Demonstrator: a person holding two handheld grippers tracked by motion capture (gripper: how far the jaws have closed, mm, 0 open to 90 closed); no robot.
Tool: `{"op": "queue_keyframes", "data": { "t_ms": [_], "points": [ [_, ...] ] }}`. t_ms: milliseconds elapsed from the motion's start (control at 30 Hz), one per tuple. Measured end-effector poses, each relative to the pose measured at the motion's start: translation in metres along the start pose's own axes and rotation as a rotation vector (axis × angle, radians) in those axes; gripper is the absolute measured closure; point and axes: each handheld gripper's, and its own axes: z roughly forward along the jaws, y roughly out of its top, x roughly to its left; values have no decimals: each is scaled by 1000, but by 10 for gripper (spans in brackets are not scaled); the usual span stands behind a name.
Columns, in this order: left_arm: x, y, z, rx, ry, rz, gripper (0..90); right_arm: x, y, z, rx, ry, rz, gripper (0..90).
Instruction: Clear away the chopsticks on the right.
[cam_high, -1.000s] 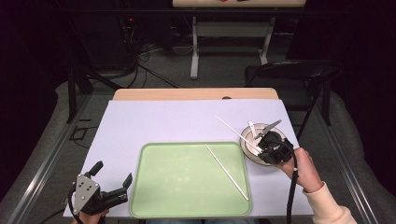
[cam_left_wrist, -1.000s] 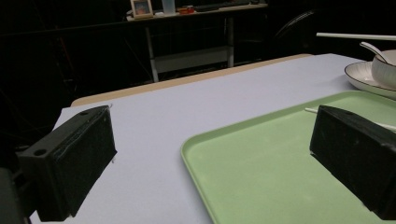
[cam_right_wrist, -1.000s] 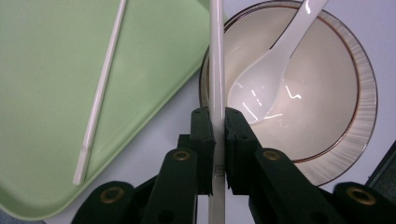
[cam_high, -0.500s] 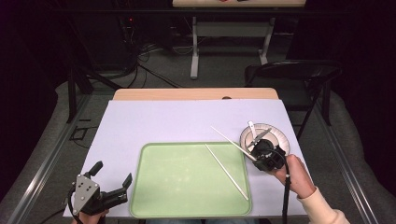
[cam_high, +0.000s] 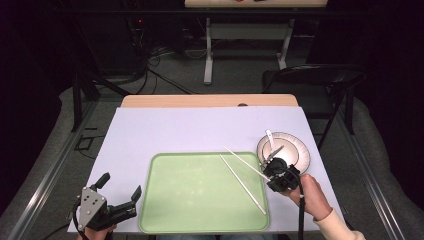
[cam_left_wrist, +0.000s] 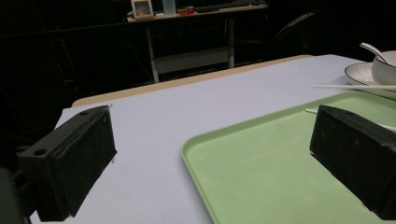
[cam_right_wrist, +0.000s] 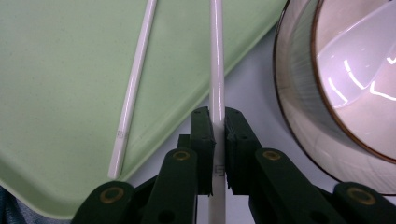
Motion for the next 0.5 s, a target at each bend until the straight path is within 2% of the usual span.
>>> {"op": "queue_keyframes", "data": {
  "t_ms": [267, 367, 500],
  "points": [
    [0, 0, 0, -1, -1, 1, 0, 10, -2, 13, 41, 23, 23, 834],
    [0, 0, 0, -3, -2, 1, 0, 13, 0, 20, 58, 28, 60, 833],
    [0, 0, 0, -4, -3, 2, 0, 16, 2, 26, 70, 42, 76, 830]
  ]
}}
